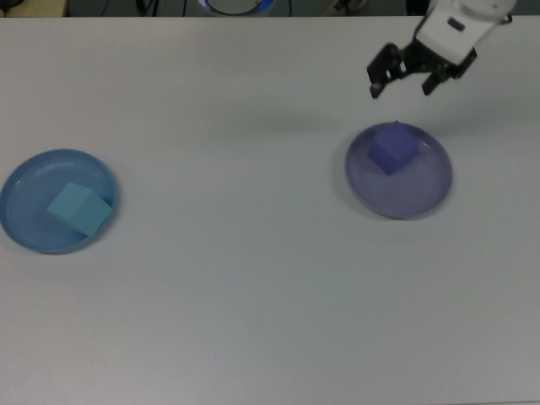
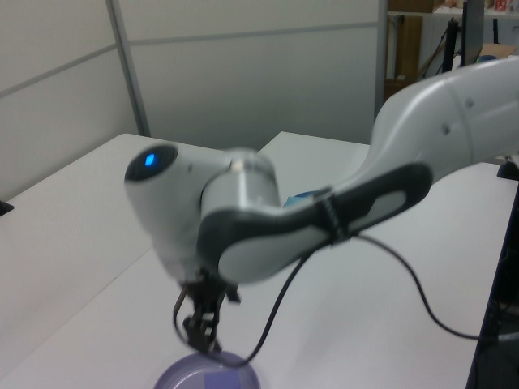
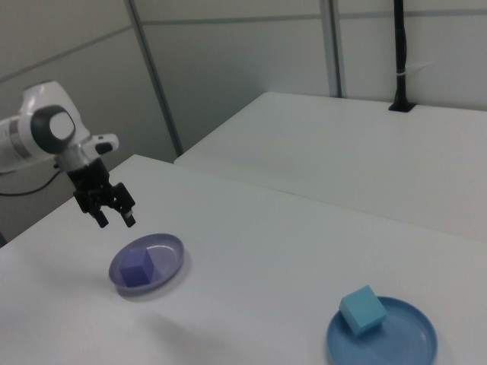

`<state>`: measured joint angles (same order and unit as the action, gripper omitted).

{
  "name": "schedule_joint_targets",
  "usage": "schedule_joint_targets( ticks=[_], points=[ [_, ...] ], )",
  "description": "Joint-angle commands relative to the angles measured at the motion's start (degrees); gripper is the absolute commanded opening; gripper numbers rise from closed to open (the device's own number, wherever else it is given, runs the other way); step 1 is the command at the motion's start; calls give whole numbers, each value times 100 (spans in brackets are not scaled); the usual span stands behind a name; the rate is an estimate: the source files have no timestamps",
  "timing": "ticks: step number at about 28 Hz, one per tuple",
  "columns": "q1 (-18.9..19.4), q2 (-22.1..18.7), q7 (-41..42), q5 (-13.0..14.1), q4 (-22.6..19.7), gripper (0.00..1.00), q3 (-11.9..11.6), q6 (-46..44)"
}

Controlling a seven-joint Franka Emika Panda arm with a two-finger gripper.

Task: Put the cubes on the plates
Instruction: 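Open the gripper to release the purple cube and lift up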

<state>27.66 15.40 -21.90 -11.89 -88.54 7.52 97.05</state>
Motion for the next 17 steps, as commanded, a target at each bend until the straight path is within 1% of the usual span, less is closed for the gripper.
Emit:
schedule_joint_targets(
  ticks=[1,2,3,7,8,11,13,15,17],
  points=[
    [-357,-625,695,195,-120,100,-154,-669],
    [-445,-713,722,222,-120,100,-171,-757],
    [-620,-888,739,318,-137,100,-180,-897],
    [-1122,-1240,827,494,-190,100,-189,-1153],
    [-1427,-1380,888,573,-225,100,-198,-1180],
    [-1930,-1522,1046,766,-251,100,-198,-1163],
    [-2281,-1601,1161,828,-278,100,-180,-1171],
    [-2423,-1645,1126,837,-348,100,-198,-1189],
    [-2651,-1663,1170,890,-418,100,-242,-1154]
  ],
)
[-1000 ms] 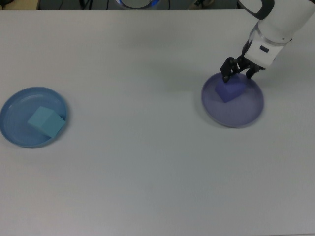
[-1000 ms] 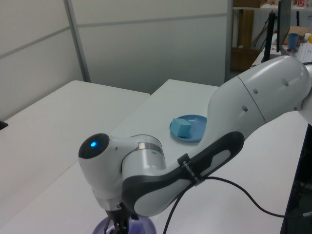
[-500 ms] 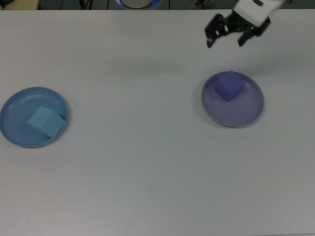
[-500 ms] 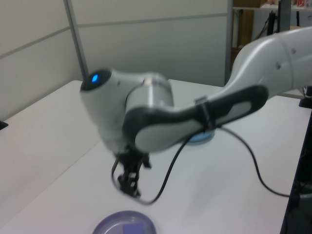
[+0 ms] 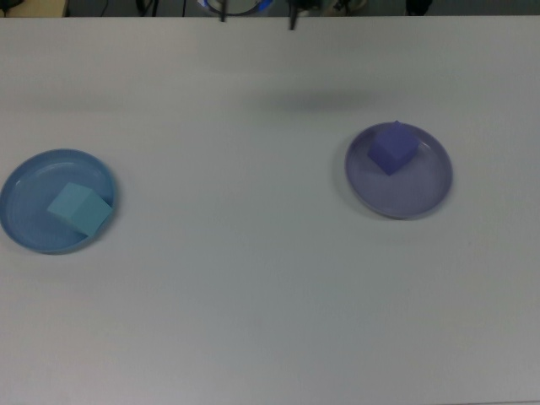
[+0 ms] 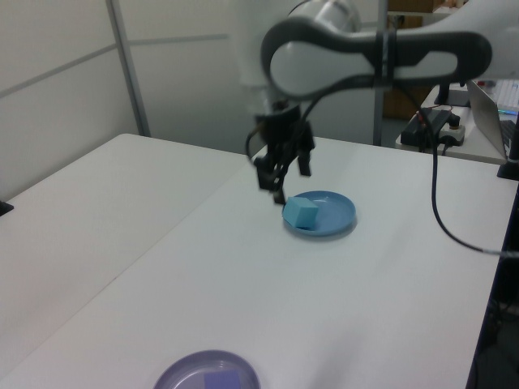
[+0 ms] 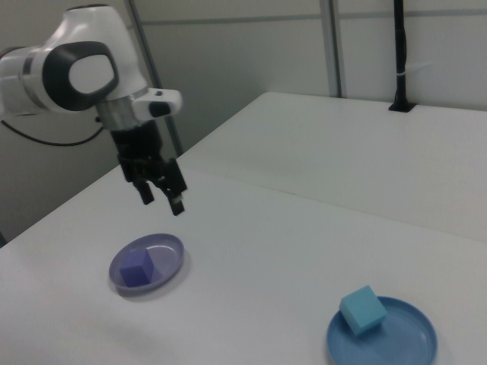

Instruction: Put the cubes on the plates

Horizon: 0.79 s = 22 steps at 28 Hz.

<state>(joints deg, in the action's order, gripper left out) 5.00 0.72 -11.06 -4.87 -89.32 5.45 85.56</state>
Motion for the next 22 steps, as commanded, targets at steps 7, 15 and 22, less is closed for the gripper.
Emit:
schedule_joint_targets(
  ticks=[7,15,22],
  points=[
    [-878,-106,175,443,-314,100,-27,163],
    [-869,-10,104,390,-288,100,-18,453],
    [-851,-10,148,-67,-332,100,17,646]
  ],
)
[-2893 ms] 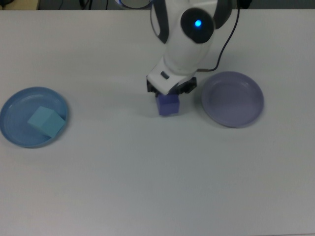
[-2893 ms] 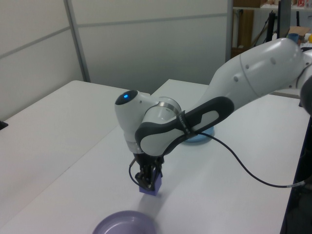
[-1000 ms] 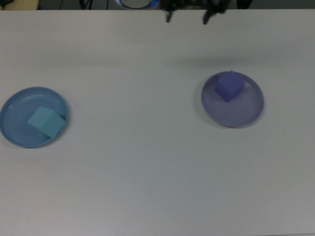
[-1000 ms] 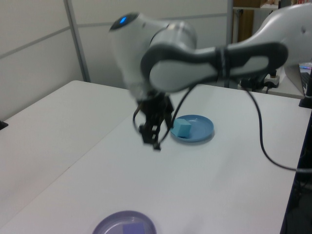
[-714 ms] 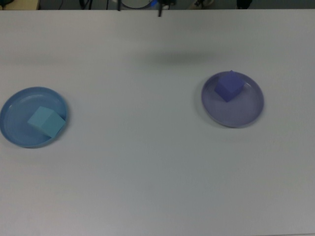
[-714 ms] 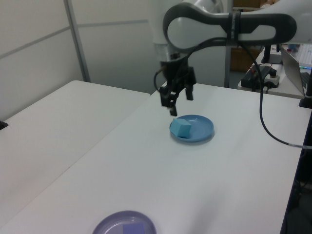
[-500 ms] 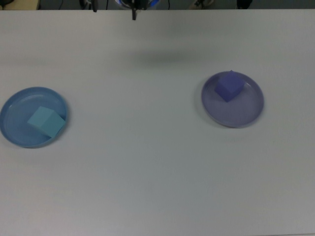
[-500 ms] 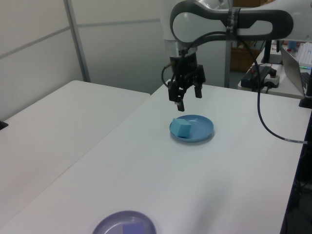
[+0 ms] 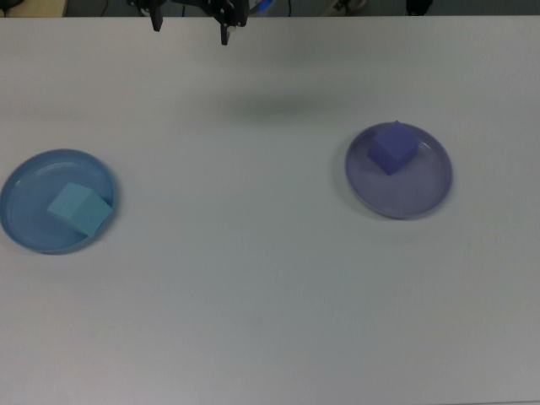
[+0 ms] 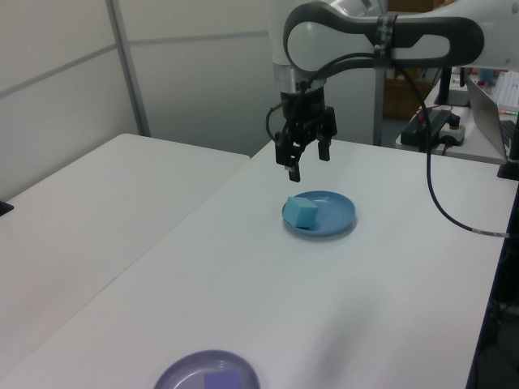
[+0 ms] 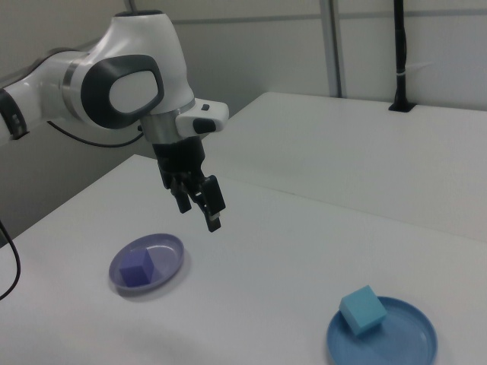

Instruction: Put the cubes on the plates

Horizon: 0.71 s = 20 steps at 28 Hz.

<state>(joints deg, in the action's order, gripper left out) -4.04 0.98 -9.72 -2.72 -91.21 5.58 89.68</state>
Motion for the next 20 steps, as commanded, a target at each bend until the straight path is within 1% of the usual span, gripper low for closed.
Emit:
schedule_joint_targets(
  ticks=[1,5,10,20],
  points=[
    [61,-28,14,-325,-142,100,4,260],
    [88,-27,14,-361,-274,100,-5,401],
    [9,34,58,-361,-248,100,-57,471],
    [-106,34,611,-352,-221,100,-66,480]
  ],
)
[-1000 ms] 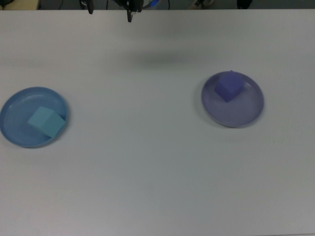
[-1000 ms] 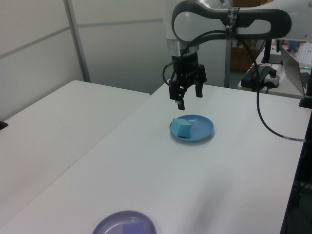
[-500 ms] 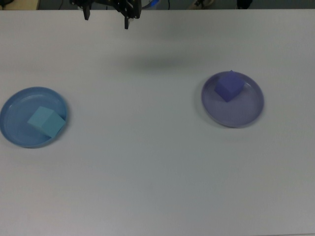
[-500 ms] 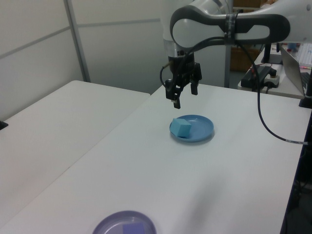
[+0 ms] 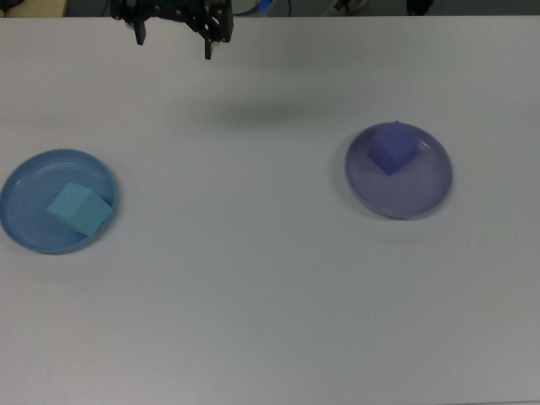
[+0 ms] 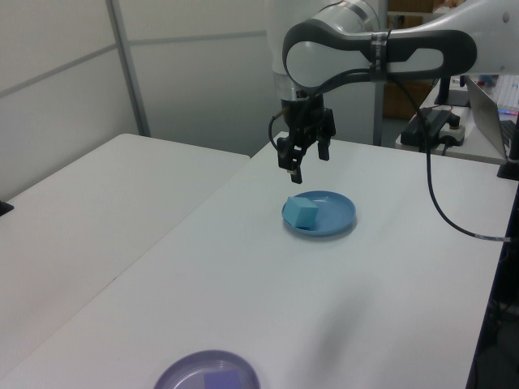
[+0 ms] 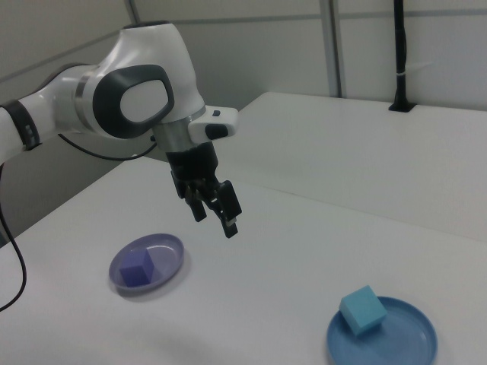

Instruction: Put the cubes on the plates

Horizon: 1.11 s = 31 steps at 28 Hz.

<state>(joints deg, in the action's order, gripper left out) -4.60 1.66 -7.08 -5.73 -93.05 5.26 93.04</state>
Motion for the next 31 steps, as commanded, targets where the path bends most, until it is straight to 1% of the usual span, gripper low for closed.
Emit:
schedule_joint_targets(
  ticks=[1,14,24,31],
  points=[
    [-50,-25,400,-51,-29,100,-33,162],
    [-24,-34,427,28,-12,100,-7,171],
    [-15,-25,436,29,-20,100,2,180],
    [-15,-25,436,37,85,100,-7,153]
  ],
)
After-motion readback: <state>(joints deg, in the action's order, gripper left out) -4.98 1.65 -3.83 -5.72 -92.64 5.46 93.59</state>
